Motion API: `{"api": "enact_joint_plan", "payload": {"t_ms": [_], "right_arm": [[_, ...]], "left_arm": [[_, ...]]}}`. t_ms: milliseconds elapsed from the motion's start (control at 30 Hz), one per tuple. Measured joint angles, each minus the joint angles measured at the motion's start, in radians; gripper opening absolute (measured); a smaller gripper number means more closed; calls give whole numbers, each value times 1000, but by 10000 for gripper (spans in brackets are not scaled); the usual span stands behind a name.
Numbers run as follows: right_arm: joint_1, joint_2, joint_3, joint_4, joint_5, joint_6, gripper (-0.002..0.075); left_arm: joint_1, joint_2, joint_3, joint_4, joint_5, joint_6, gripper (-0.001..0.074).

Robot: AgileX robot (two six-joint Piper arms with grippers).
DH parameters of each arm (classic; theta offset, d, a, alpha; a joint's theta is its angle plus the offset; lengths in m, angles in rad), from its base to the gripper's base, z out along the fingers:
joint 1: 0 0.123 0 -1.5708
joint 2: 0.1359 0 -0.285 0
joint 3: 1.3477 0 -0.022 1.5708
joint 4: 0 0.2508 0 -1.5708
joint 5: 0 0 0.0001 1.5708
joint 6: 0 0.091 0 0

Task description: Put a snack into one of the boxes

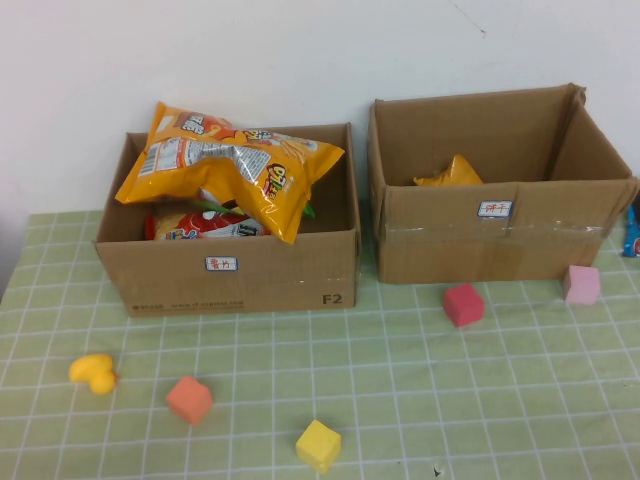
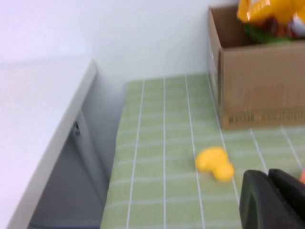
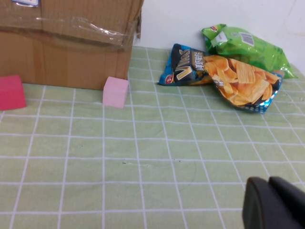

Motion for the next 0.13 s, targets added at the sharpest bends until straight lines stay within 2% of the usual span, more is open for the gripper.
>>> {"api": "enact_joint_plan", "payload": {"t_ms": [133], "right_arm": [[0, 0, 0, 0, 0, 0, -2]], "left_arm": [[-12, -1, 0, 0, 50, 35, -1]]}}
